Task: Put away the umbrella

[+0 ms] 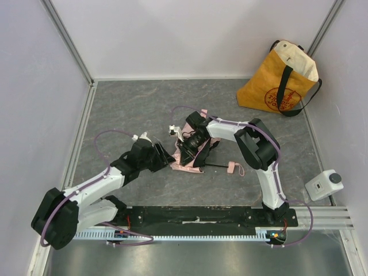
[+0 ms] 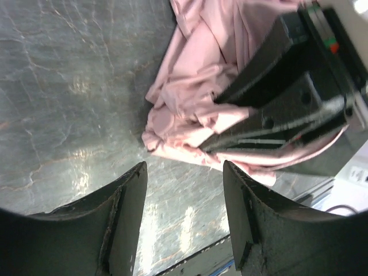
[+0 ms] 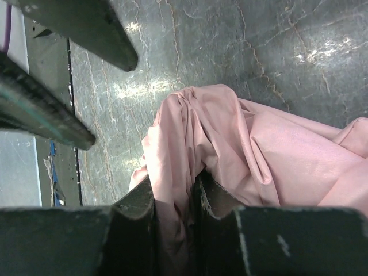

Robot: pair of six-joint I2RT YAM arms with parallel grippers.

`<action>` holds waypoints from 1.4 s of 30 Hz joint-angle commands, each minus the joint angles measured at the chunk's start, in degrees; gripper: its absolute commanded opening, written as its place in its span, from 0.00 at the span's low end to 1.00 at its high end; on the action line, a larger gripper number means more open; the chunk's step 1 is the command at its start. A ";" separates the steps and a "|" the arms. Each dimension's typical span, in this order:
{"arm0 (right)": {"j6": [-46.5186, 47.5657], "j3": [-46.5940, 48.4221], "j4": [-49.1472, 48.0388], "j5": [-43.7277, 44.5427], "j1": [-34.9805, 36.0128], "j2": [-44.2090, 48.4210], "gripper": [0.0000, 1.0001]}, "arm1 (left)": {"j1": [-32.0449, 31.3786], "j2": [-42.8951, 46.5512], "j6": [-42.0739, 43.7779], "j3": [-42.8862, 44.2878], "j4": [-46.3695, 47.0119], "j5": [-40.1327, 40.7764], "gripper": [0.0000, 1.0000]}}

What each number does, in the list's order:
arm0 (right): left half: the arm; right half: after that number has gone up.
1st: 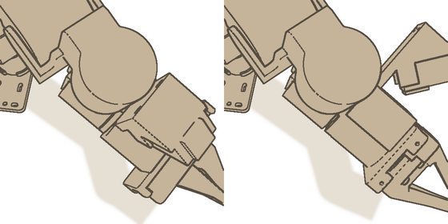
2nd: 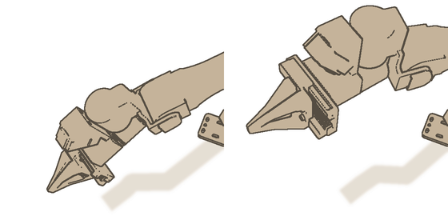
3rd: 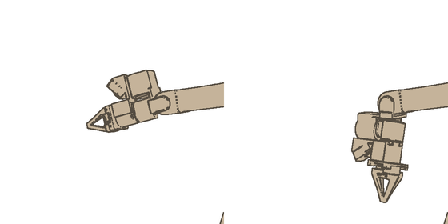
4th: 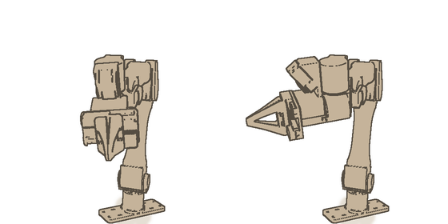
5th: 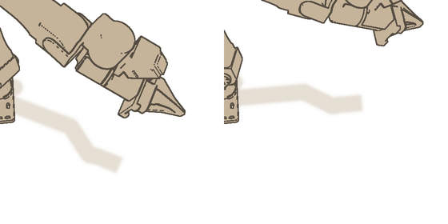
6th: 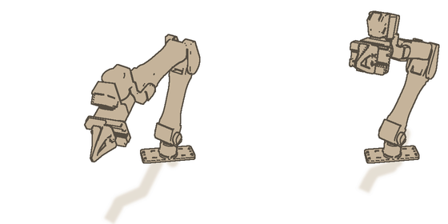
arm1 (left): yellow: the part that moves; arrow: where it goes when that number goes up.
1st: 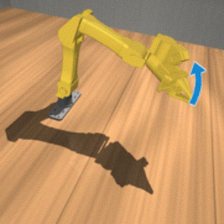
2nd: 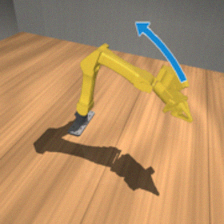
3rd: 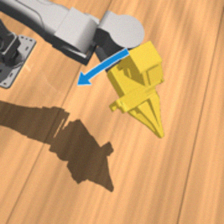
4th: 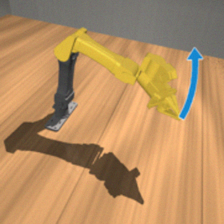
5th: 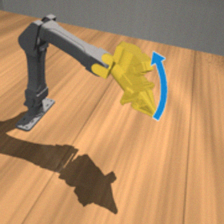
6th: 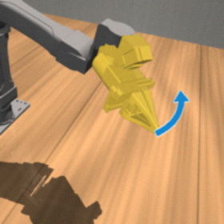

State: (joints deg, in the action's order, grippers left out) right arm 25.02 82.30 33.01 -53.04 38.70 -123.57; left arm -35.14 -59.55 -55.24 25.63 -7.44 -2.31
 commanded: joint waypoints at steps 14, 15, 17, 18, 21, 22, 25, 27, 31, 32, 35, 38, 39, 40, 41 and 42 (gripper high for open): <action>-0.58 -6.01 -5.68 10.06 -0.82 -1.33 0.00 | 8.95 -10.94 -15.61 -5.59 26.60 -15.98 0.68; -0.58 -6.01 -5.59 9.80 -0.82 -1.06 0.00 | 8.86 -11.03 -13.94 -5.85 26.52 -15.54 0.68; -0.67 -5.75 -5.51 9.44 -0.82 -0.80 0.00 | 7.98 -11.03 -10.61 -6.46 26.34 -13.26 0.68; -0.58 -5.66 -5.59 9.27 -0.82 -0.71 0.00 | 7.89 -11.20 -8.76 -6.99 27.90 -12.99 0.68; -0.58 -5.57 -5.33 9.35 -0.82 -0.88 0.00 | 6.93 -12.25 -2.17 -7.00 30.91 -12.91 0.67; -0.41 -5.57 -5.16 9.09 -0.82 -0.97 0.00 | 6.84 -12.17 -0.67 -6.91 30.30 -12.03 0.67; -0.32 -5.40 -4.98 8.30 -0.82 -0.97 0.00 | 6.05 -11.99 3.12 -7.08 30.38 -7.73 0.68; -0.32 -5.05 -4.89 7.60 -0.73 -1.32 0.00 | 6.04 -13.13 4.96 -7.78 34.92 -9.02 0.68; 0.03 -3.91 -3.93 7.16 -0.82 -2.29 0.00 | 5.52 -19.54 7.95 -6.73 39.42 -12.27 0.63; 0.47 -3.64 -3.66 6.81 -0.82 -2.29 0.00 | 5.52 -20.94 8.05 -7.17 42.04 -13.50 0.62; 0.74 -3.38 -3.13 6.72 -0.82 -2.55 0.01 | 5.52 -24.99 6.30 -10.50 52.40 -16.67 0.58; 0.91 -2.76 -2.61 6.98 -0.73 -2.99 0.01 | 5.52 -27.72 5.50 -12.09 59.98 -18.43 0.56; 1.00 -2.76 -2.60 6.98 -0.64 -3.17 0.02 | 5.52 -28.42 5.15 -12.35 62.00 -19.39 0.55; 1.09 -2.76 -2.69 7.24 -0.64 -3.17 0.02 | 5.52 -29.13 4.62 -12.53 63.50 -19.84 0.52; 1.09 -2.85 -2.78 7.77 -0.55 -3.34 0.02 | 5.52 -29.57 4.18 -12.62 64.47 -20.36 0.46; 1.09 -2.85 -2.87 8.03 -0.55 -3.43 0.03 | 5.43 -29.66 4.09 -12.88 66.05 -20.72 0.41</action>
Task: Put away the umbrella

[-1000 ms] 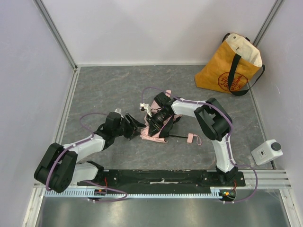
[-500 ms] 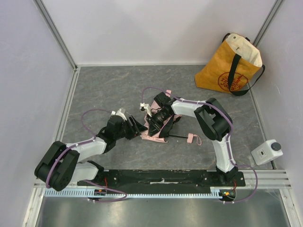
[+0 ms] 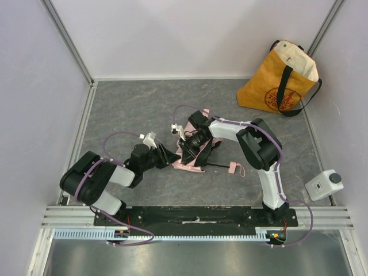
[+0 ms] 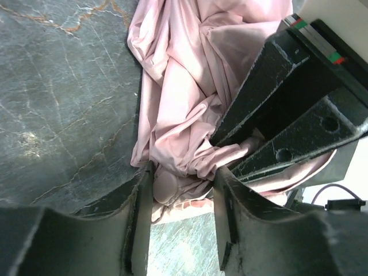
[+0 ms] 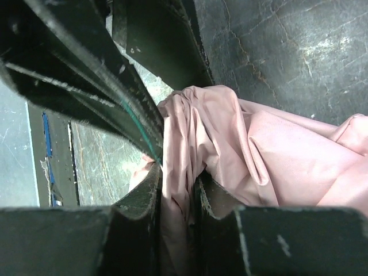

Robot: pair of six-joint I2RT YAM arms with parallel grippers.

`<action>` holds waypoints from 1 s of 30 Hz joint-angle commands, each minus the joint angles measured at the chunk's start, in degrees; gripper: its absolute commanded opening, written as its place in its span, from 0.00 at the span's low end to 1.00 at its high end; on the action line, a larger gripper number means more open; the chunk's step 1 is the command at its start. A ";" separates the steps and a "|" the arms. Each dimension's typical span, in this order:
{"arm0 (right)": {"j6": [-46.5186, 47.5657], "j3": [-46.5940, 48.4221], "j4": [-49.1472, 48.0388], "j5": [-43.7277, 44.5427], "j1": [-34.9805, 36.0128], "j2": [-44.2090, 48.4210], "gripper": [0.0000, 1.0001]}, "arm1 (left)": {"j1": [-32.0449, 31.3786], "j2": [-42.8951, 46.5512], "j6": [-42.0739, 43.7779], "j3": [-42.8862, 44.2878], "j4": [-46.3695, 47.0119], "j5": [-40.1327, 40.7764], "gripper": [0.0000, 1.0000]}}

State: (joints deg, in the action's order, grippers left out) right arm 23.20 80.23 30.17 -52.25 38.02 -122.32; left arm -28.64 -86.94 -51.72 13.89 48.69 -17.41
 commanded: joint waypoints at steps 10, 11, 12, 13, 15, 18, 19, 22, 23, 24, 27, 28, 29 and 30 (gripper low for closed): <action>-2.19 -2.44 -5.12 15.41 1.44 -1.61 0.25 | -0.98 -0.16 4.70 -0.79 3.08 -2.28 0.02; -2.80 -2.44 -5.21 16.55 1.53 -1.52 0.28 | -0.98 -0.34 4.70 -0.79 2.56 -2.19 0.02; -3.77 -2.44 -5.82 18.22 1.62 -1.08 0.33 | -0.98 -0.43 4.88 -0.79 2.03 -2.10 0.02; -4.73 -2.70 -6.18 20.15 1.79 -0.55 0.38 | -0.98 -0.51 4.97 -0.79 1.07 -1.75 0.02; -6.41 -2.79 -6.79 23.67 2.14 0.94 0.46 | -0.98 -0.43 5.66 -0.97 -0.43 -0.70 0.02; -8.95 -2.97 -7.06 30.77 2.50 4.36 0.57 | -0.98 -0.08 6.98 -0.62 -3.50 0.36 0.02; -10.09 -3.23 -6.88 33.41 2.58 6.03 0.60 | -0.98 0.27 7.51 -0.44 -4.47 0.36 0.02; -12.82 -3.41 -5.05 39.49 2.76 11.56 0.75 | -0.98 1.76 8.48 -0.36 -6.58 1.14 0.02; -13.09 -3.41 -3.64 40.29 2.76 13.49 0.82 | -0.98 2.38 8.83 -0.09 -7.72 1.32 0.02; -13.88 -3.84 -2.85 41.86 3.20 15.25 0.85 | -0.98 2.82 9.27 0.17 -8.95 1.76 0.02; -18.52 -3.94 -1.17 46.00 5.39 21.14 0.91 | -0.98 3.53 9.54 0.26 -10.36 2.55 0.02; -20.54 -4.02 -1.17 46.62 6.53 23.07 0.91 | -1.06 3.44 9.45 0.26 -10.54 2.64 0.02; -22.74 -4.11 -1.26 47.23 7.50 24.40 0.91 | -0.98 3.27 9.36 0.35 -10.54 2.64 0.02; -25.81 -4.63 -1.61 47.67 8.64 26.50 0.91 | -0.98 2.92 9.10 0.35 -10.45 2.73 0.02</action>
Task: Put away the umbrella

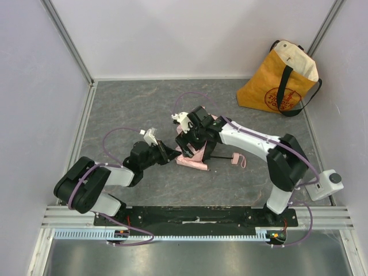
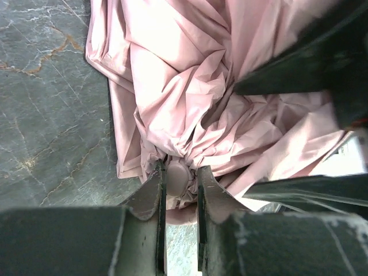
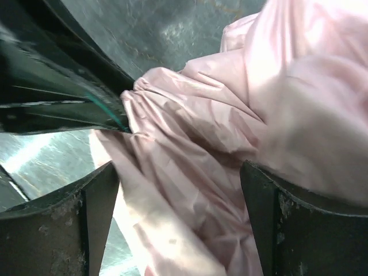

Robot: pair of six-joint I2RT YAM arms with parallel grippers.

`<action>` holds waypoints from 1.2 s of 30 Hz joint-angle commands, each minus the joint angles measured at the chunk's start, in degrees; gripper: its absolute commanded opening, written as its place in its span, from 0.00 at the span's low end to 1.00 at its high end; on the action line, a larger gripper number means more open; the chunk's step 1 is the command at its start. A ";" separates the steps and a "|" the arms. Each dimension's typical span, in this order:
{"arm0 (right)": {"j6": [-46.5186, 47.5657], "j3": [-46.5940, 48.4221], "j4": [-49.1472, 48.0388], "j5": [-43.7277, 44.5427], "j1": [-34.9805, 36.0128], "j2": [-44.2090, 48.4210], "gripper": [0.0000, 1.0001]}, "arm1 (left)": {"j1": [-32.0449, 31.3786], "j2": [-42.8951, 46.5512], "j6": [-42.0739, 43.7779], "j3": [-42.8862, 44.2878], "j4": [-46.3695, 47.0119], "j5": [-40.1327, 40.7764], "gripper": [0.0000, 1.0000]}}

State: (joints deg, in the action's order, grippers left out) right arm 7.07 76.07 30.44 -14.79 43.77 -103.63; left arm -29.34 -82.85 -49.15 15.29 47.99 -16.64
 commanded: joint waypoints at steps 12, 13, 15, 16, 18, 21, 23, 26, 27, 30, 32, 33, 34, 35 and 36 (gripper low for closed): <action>-23.23 -7.51 -4.86 22.15 9.76 14.33 0.47 | -0.28 -4.60 5.46 -0.97 -8.78 2.05 0.02; -24.63 -8.56 -4.08 24.95 9.84 15.03 0.44 | -0.28 -4.69 5.46 -0.88 -9.14 2.05 0.02; -27.45 -11.55 -1.89 33.46 10.28 17.57 0.36 | -0.28 -4.78 5.46 -0.79 -9.49 2.32 0.02; -28.16 -13.13 -1.35 36.20 10.46 19.16 0.36 | -0.28 -4.87 5.46 -0.79 -9.75 2.49 0.02; -29.39 -16.64 -1.34 39.91 10.72 22.67 0.36 | -0.36 -5.04 5.46 -0.70 -9.93 2.58 0.02; -29.75 -20.43 -2.75 39.84 10.72 27.33 0.44 | -0.28 -5.65 5.46 -0.44 -10.11 2.67 0.02; -30.62 -21.66 -3.10 40.62 10.72 29.62 0.58 | -0.28 -5.92 5.46 -0.17 -10.11 2.41 0.02; -31.24 -22.37 -1.53 45.44 9.94 30.16 0.63 | -0.36 -6.36 5.11 0.09 -10.11 2.23 0.02; -32.02 -22.20 -0.21 46.50 9.24 29.72 0.59 | -0.28 -6.45 5.03 0.27 -10.11 2.14 0.02; -35.45 -22.37 3.57 50.11 8.44 28.49 0.50 | -0.36 -6.54 4.94 0.53 -10.37 1.97 0.02; -38.69 -22.90 5.76 52.04 7.91 29.36 0.40 | -0.28 -6.54 4.94 0.79 -10.63 1.79 0.02; -40.45 -22.99 6.38 53.10 7.91 30.50 0.37 | -0.28 -6.54 4.94 0.80 -10.63 1.70 0.02; -42.21 -22.81 6.74 53.63 7.91 32.25 0.35 | -0.36 -6.62 4.94 0.88 -10.81 1.62 0.02; -45.01 -22.46 6.92 53.89 7.91 33.75 0.34 | -0.28 -6.62 4.94 0.88 -10.81 1.61 0.02; -48.95 -21.94 7.35 53.55 7.91 35.24 0.35 | -0.28 -6.62 4.94 0.88 -10.90 1.61 0.02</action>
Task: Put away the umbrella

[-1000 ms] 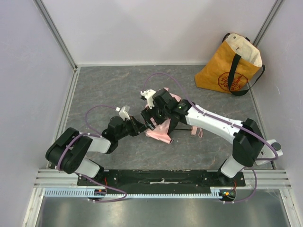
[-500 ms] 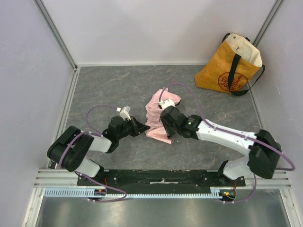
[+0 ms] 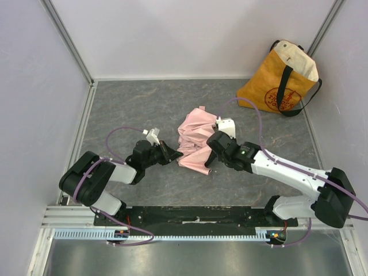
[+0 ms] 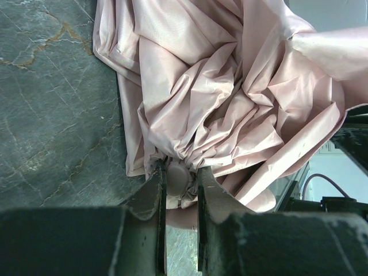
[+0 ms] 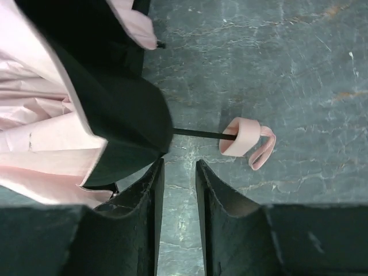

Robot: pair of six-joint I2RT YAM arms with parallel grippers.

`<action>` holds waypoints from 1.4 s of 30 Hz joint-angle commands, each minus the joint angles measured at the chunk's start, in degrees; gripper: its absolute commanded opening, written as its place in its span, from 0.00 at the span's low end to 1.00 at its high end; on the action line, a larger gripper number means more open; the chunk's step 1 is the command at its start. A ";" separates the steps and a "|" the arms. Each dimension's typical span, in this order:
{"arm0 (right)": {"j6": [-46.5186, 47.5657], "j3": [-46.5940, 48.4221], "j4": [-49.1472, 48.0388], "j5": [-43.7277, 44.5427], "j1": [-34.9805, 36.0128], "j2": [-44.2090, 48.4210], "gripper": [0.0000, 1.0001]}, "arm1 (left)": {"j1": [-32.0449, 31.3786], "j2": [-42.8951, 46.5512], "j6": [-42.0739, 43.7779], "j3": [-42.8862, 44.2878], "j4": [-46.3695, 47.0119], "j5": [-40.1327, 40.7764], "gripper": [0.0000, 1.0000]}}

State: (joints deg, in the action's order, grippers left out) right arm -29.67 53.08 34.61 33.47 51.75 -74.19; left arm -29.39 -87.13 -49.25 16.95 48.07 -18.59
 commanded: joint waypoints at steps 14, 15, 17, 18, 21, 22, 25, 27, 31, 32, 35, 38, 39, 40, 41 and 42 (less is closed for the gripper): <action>-52.59 33.83 45.79 20.05 5.64 -26.42 0.68 | -0.23 -1.90 3.99 -0.69 -12.04 4.35 0.02; -52.77 33.76 46.07 20.05 6.17 -27.75 0.68 | -0.15 -1.81 3.99 -0.69 -12.13 4.35 0.02; -52.60 31.22 44.06 19.96 7.57 -27.06 0.64 | -0.23 -1.29 4.17 -0.60 -12.48 4.35 0.02; -52.77 29.55 43.18 20.57 8.36 -26.01 0.63 | -0.23 -1.11 4.34 -0.60 -12.83 4.70 0.02; -53.21 26.21 42.73 21.37 10.04 -22.85 0.59 | -0.32 -0.67 4.43 -0.34 -13.18 4.88 0.02; -53.38 24.98 42.30 21.46 10.04 -22.05 0.59 | -0.23 -0.67 4.52 -0.25 -13.18 4.88 0.02; -53.12 21.37 40.62 22.33 9.95 -19.86 0.49 | -0.23 -0.58 4.43 -0.34 -13.36 4.96 0.02; -53.30 19.96 40.19 21.81 10.04 -18.28 0.43 | -0.32 -0.67 4.34 -0.51 -13.18 5.05 0.02; -41.30 15.23 28.63 20.76 9.95 -13.54 0.53 | -0.23 -1.28 4.26 -0.60 -12.92 4.97 0.02; -37.60 13.30 23.88 20.23 9.95 -11.69 0.57 | -0.23 -1.55 4.17 -0.60 -12.74 4.88 0.02; -27.23 5.74 11.13 16.29 8.99 -3.97 0.57 | -0.23 -1.99 3.99 -0.43 -12.57 4.44 0.02; -23.95 0.98 5.39 12.15 8.02 0.97 0.52 | -0.23 -2.43 4.17 -0.25 -12.57 4.35 0.02; -23.42 1.06 5.12 11.45 8.02 1.68 0.53 | -0.23 -2.60 4.17 -0.25 -12.48 4.26 0.02; -22.89 1.67 5.12 10.57 8.02 1.86 0.56 | -0.23 -2.78 4.08 -0.16 -12.39 4.09 0.02; -22.37 2.72 5.46 9.69 8.02 1.69 0.62 | -0.23 -3.04 3.99 -0.16 -11.96 4.00 0.02; -21.58 4.04 5.64 8.98 8.02 1.25 0.71 | -0.23 -3.30 3.90 -0.16 -11.78 3.91 0.02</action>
State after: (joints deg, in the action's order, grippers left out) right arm -57.60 54.68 46.04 45.28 60.10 -73.60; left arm -29.71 -87.39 -49.63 17.93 46.33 -18.63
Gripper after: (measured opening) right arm 0.599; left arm 0.201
